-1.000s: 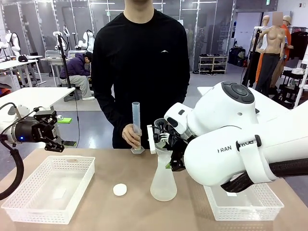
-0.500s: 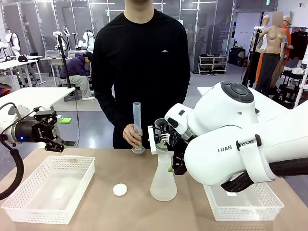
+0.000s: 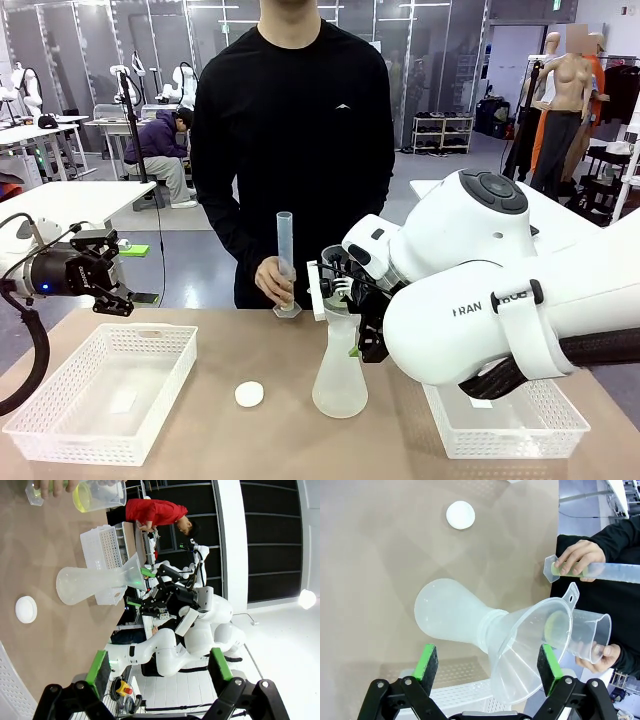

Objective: Prepare the solutions needed for the experiment.
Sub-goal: Once the solution is in the Big flask , pick up the Plastic Funnel and place it back into the right Organizing basket.

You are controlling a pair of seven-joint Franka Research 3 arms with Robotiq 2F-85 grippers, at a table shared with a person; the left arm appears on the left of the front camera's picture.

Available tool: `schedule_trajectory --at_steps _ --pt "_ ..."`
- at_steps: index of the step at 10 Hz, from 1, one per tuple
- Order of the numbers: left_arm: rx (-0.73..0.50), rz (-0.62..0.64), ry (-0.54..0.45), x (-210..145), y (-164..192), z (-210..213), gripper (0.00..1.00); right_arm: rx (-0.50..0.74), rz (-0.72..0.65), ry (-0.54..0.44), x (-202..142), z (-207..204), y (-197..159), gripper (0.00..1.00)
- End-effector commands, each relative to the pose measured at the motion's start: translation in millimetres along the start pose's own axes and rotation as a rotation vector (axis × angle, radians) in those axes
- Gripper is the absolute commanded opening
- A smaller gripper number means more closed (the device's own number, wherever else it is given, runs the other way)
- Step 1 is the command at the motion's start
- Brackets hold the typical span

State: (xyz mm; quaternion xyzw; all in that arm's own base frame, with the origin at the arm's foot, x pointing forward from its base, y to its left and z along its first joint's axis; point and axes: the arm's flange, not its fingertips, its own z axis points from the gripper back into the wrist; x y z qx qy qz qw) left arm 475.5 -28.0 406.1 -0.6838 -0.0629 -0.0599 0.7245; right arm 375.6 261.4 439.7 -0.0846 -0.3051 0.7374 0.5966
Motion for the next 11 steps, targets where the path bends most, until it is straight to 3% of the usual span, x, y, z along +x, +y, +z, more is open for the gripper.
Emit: schedule_trajectory --at_steps 1,2,3,5,7,9,11 --pt "-0.002 -0.003 -0.010 1 -2 0 1.00 0.000 0.000 0.000 0 0 0 1.00" --pt "-0.002 -0.003 -0.010 1 -2 0 1.00 -0.087 0.094 0.023 17 39 9 1.00" --pt "-0.002 -0.003 -0.010 1 -2 0 1.00 -0.093 0.121 0.073 18 54 10 1.00" --pt "-0.002 -0.003 -0.010 1 -2 0 1.00 -0.134 0.045 0.144 3 75 3 1.00" --pt "-0.002 -0.003 -0.010 1 -2 0 1.00 -0.022 -0.206 0.137 -41 91 -15 1.00" --pt "-0.002 -0.003 -0.010 1 -2 0 1.00 0.181 -0.537 -0.032 -102 91 -33 1.00" --pt "-0.002 -0.003 -0.010 1 -2 0 1.00 0.254 -0.769 0.029 -155 83 -35 1.00"
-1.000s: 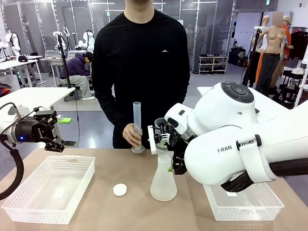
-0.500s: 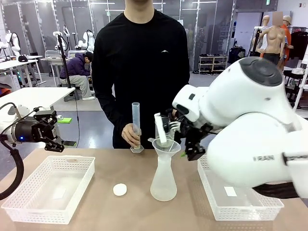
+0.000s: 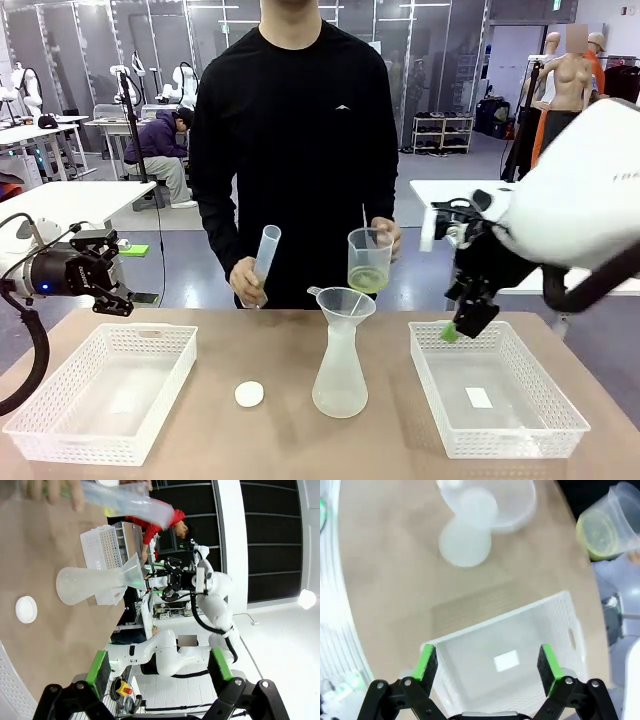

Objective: Prepare the solutions needed for the experiment.
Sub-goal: Once the solution is in the Big flask , pick up the Plastic Funnel and place it back into the right Organizing basket.

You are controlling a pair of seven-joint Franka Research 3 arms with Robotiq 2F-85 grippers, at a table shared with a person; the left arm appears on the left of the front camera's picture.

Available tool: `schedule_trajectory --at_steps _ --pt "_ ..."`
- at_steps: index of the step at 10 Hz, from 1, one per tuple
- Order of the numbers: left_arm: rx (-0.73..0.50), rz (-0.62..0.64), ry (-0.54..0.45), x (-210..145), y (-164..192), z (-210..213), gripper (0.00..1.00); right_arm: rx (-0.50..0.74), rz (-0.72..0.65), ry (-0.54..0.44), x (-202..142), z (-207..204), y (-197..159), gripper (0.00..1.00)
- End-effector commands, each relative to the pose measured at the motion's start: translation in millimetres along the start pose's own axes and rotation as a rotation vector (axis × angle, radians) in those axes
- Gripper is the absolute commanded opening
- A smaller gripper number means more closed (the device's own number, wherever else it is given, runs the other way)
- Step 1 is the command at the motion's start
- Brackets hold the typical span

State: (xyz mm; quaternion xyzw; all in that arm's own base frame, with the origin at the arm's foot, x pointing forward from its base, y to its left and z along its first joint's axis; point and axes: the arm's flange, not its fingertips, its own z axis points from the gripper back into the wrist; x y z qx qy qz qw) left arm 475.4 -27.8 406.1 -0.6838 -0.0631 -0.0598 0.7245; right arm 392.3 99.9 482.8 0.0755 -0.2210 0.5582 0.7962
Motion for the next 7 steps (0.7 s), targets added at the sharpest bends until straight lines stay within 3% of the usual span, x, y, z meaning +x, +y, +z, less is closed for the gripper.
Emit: schedule_trajectory --at_steps 1,2,3,7 --pt "-0.002 -0.003 -0.010 1 -2 0 1.00 0.020 -0.247 0.021 -17 0 -26 1.00" --pt "-0.002 -0.003 -0.010 1 -2 0 1.00 0.044 -0.311 0.040 -28 -6 -31 1.00" --pt "-0.002 -0.003 -0.010 1 -2 0 1.00 0.032 -0.123 0.004 -21 2 -17 1.00" --pt "-0.002 -0.003 -0.010 1 -2 0 1.00 0.032 -0.123 0.004 -21 2 -17 1.00"
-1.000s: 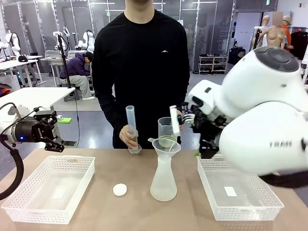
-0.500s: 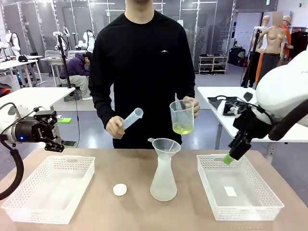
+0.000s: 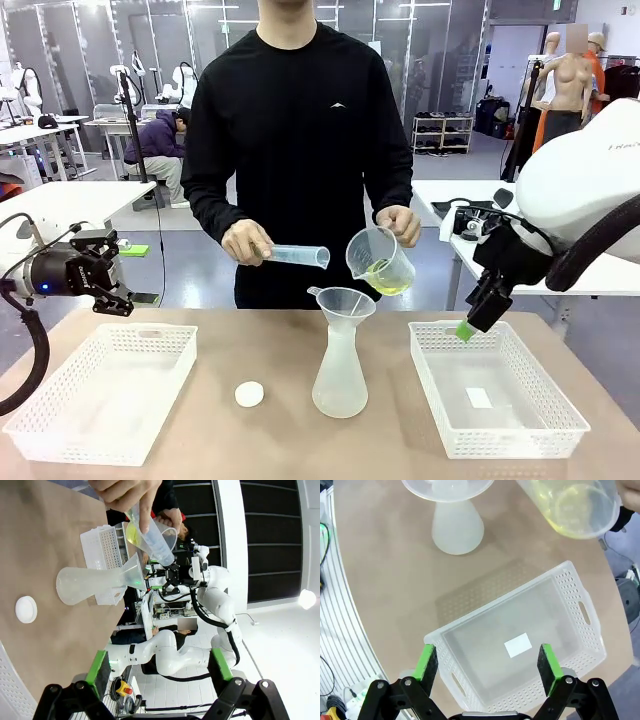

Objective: Prepare the solutions needed for the experiment.
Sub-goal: Once the solution is in the Big flask , pick up the Plastic Funnel and place it back into the right Organizing basket.

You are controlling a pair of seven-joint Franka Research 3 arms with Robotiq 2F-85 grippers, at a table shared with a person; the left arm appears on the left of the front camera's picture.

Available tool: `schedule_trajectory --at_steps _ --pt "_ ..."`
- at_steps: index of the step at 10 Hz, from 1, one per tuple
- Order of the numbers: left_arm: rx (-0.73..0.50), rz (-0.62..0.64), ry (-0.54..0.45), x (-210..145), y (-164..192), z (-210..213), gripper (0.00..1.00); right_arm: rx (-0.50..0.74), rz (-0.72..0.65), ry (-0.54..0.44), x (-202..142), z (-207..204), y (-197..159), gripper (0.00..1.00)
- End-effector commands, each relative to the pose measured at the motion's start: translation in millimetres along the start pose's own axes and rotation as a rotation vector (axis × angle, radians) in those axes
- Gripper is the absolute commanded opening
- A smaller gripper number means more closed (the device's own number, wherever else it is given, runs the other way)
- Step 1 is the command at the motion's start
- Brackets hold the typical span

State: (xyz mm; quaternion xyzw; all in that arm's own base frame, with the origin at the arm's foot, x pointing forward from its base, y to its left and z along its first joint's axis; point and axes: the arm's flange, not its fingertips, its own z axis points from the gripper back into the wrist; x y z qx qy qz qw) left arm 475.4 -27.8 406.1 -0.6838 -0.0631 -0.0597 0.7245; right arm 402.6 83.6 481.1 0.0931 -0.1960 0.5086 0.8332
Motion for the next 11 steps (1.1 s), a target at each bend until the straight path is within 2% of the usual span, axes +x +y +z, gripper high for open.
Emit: schedule_trajectory --at_steps 1,2,4,7,8,10,11 --pt "-0.002 -0.003 -0.010 1 -2 0 1.00 0.002 -0.008 0.002 -2 -1 -2 1.00" --pt "-0.002 -0.003 -0.010 1 -2 0 1.00 0.118 -0.105 0.001 5 -22 -8 1.00" --pt "-0.002 -0.003 -0.010 1 -2 0 1.00 0.254 -0.331 -0.308 -5 -25 -23 1.00" --pt "-0.002 -0.003 -0.010 1 -2 0 1.00 0.404 -0.651 -0.445 -48 -26 -51 1.00" --pt "-0.002 -0.003 -0.010 1 -2 0 1.00 0.449 -0.714 -0.491 -63 -27 -60 1.00" --pt "-0.002 -0.003 -0.010 1 -2 0 1.00 0.765 -0.878 -0.598 -90 -32 -81 1.00" --pt "-0.002 -0.003 -0.010 1 -2 0 1.00 0.861 -0.938 -0.642 -102 -39 -89 1.00"
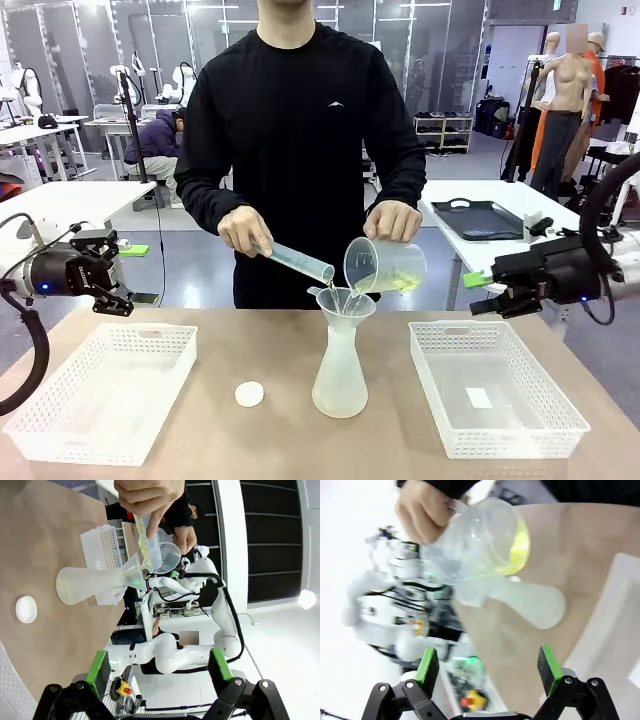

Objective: Prepare the solutions needed for the experiment.
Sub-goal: Once the solution is in the Big flask , pick up the Plastic Funnel and place it back into the right Organizing basket.

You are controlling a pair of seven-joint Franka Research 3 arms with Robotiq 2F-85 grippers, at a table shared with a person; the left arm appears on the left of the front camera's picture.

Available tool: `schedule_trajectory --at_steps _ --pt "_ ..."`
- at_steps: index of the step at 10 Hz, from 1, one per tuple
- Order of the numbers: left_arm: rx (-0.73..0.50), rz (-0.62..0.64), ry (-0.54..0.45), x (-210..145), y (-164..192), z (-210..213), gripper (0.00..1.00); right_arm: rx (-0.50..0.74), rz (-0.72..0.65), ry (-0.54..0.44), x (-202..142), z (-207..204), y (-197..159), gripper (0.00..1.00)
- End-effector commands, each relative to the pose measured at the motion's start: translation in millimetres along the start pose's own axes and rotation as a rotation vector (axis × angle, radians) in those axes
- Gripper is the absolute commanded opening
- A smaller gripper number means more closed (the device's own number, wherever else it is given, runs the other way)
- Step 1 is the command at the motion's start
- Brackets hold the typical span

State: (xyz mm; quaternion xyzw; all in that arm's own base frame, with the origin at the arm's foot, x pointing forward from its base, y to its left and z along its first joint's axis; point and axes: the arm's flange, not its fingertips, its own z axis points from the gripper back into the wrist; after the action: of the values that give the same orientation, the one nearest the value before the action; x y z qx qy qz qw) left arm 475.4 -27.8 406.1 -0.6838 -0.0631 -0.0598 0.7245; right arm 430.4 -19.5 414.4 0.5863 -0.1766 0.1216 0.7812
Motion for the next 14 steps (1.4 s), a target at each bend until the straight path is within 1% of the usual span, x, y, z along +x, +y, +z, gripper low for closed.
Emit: schedule_trajectory --at_steps 1,2,5,8,9,14 --pt "-0.002 -0.003 -0.010 1 -2 0 1.00 0.170 -0.153 -0.047 12 5 -28 1.00" --pt "-0.002 -0.003 -0.010 1 -2 0 1.00 0.220 -0.189 -0.037 11 3 -36 1.00" --pt "-0.002 -0.003 -0.010 1 -2 0 1.00 0.236 -0.245 -0.029 13 -8 -44 1.00" --pt "-0.002 -0.003 -0.010 1 -2 0 1.00 0.198 -0.255 -0.042 12 -10 -49 1.00" --pt "-0.002 -0.003 -0.010 1 -2 0 1.00 0.238 -0.220 -0.021 5 -12 -51 1.00" --pt "-0.002 -0.003 -0.010 1 -2 0 1.00 0.238 -0.220 -0.021 5 -12 -51 1.00"
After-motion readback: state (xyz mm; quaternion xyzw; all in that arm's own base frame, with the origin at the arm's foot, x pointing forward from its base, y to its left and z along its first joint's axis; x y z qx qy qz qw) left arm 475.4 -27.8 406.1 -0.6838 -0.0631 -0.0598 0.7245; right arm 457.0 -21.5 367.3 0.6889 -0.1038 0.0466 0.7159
